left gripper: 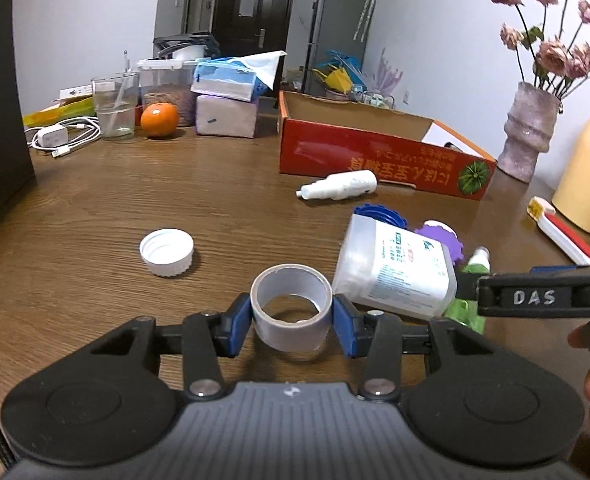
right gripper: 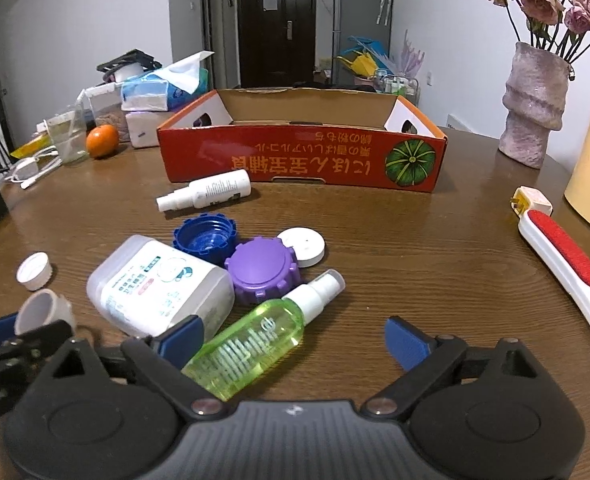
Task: Organize rigid objects
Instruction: 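Close the right tool on the green spray bottle while the left tool holds the tape roll, then lift and carry the tape roll and spray bottle over the cardboard box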
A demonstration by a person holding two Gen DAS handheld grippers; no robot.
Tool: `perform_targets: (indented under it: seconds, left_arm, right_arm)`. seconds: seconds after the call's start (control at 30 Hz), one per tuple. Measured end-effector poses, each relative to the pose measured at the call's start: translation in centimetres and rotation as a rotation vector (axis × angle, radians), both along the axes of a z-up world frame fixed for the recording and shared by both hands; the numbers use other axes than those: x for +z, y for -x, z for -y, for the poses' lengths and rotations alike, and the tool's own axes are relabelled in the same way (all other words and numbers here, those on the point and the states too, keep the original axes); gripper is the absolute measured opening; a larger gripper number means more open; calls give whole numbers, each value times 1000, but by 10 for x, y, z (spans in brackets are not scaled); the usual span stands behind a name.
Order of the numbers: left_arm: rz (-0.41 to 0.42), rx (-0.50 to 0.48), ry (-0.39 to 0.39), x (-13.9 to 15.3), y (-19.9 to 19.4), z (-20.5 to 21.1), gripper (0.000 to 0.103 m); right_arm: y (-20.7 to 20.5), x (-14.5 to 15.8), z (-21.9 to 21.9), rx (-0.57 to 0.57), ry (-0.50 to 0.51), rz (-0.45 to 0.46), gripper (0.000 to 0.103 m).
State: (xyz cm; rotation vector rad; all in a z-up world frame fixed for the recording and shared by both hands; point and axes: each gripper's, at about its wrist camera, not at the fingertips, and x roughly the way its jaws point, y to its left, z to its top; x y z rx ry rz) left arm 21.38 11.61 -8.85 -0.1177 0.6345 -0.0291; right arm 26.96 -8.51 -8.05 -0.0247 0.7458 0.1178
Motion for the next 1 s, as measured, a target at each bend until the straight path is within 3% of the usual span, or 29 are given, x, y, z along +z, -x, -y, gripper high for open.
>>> perform_targets:
  seconds: [0.33,0.5,0.73,1.0]
  left_arm:
    - [9,7,16,1,2,-5,45]
    - [7,10,14,1,2,-4,45]
    - [8,19,8,1,2,-3,45]
    - [9,29,-5,2,1,-2,45]
  right_arm:
    - [8,-12,5,-1,32,-32,81]
    - [15,-16,15,3,27,-34,69]
    - [19,-20,32,9,-32,30,32]
    - [20,-18,40,21,-57,22,30]
